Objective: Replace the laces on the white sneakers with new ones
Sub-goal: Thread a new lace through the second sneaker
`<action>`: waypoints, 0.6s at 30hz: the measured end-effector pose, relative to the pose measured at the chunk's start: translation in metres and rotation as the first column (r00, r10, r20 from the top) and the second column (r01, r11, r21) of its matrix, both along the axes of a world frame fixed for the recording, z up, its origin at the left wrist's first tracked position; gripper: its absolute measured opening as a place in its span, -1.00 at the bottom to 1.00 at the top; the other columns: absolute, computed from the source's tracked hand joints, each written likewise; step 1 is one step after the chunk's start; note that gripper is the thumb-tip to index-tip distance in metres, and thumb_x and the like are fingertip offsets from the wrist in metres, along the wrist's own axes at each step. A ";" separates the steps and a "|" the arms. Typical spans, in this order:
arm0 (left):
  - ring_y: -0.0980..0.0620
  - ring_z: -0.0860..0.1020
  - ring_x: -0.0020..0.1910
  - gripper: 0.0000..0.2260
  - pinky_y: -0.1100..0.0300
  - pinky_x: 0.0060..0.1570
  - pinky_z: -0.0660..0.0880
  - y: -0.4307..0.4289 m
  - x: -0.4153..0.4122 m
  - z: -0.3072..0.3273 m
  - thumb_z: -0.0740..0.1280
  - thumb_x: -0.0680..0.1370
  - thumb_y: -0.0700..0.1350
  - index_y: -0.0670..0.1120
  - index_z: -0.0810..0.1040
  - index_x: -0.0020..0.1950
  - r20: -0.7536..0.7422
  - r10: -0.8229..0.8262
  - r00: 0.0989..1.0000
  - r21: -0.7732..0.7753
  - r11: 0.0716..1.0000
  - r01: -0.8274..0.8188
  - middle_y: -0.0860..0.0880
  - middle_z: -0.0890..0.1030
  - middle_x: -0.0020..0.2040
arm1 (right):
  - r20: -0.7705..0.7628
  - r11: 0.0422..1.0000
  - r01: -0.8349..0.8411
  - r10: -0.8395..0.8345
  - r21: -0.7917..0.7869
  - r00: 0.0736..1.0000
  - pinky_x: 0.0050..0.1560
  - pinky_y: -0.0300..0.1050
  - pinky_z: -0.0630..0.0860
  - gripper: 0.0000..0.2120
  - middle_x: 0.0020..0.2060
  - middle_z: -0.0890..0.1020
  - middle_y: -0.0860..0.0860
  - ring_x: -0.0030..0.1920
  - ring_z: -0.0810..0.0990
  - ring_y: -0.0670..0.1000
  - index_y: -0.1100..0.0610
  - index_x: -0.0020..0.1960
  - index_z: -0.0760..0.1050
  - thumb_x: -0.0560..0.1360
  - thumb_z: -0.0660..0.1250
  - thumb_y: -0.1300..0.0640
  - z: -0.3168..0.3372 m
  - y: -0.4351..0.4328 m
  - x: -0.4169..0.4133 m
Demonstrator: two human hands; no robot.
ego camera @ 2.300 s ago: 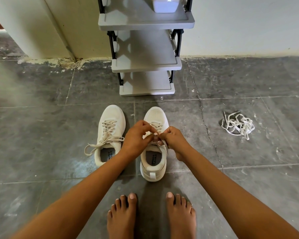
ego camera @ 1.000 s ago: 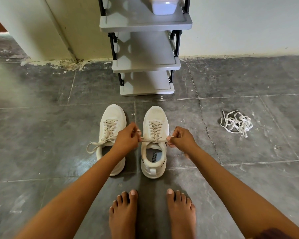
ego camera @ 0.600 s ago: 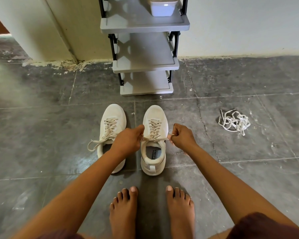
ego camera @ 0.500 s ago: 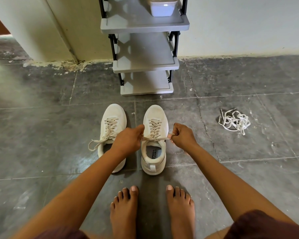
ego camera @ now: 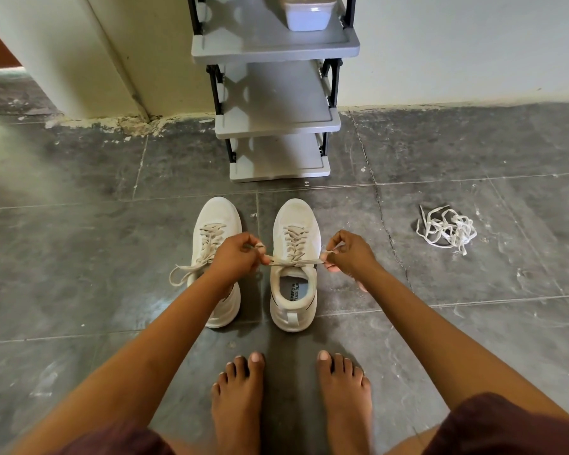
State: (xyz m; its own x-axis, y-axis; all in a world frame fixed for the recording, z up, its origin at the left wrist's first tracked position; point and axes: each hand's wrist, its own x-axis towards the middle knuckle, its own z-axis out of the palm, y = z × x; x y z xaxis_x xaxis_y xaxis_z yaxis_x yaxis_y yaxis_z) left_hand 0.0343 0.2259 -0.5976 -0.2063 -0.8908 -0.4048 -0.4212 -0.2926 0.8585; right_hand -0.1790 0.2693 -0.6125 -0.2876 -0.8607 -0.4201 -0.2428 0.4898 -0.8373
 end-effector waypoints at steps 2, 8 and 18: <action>0.09 0.59 -0.24 -0.90 0.26 -0.21 0.55 0.001 0.003 -0.003 0.25 0.57 -0.30 -0.17 0.55 -0.03 -0.031 0.044 0.999 0.012 0.999 -0.043 -0.09 0.63 -0.22 | 0.018 1.000 -0.013 0.013 0.001 1.000 -0.19 -0.16 0.59 -0.88 -0.17 0.60 0.22 -0.29 0.58 0.02 0.21 -0.14 0.52 0.44 0.38 0.39 0.000 0.001 0.001; -0.02 0.59 -0.26 -0.90 0.16 -0.12 0.59 -0.004 0.007 -0.006 0.31 0.53 -0.33 -0.25 0.62 -0.05 0.211 -0.023 0.977 -0.183 0.981 0.062 -0.10 0.61 -0.24 | 0.025 1.000 -0.025 0.025 -0.002 0.999 -0.21 -0.23 0.59 -0.93 -0.14 0.65 0.23 -0.29 0.60 -0.02 0.25 -0.14 0.58 0.43 0.39 0.39 0.000 0.005 -0.002; -0.05 0.58 -0.18 -0.85 0.09 -0.03 0.53 0.005 0.001 -0.003 0.26 0.52 -0.31 -0.17 0.62 -0.14 0.478 0.014 0.878 -0.329 0.930 0.164 -0.13 0.66 -0.18 | -0.021 1.000 -0.014 0.014 -0.011 1.000 -0.23 -0.21 0.57 -0.94 -0.12 0.66 0.26 -0.28 0.60 -0.01 0.26 -0.13 0.58 0.44 0.38 0.38 -0.001 0.009 -0.002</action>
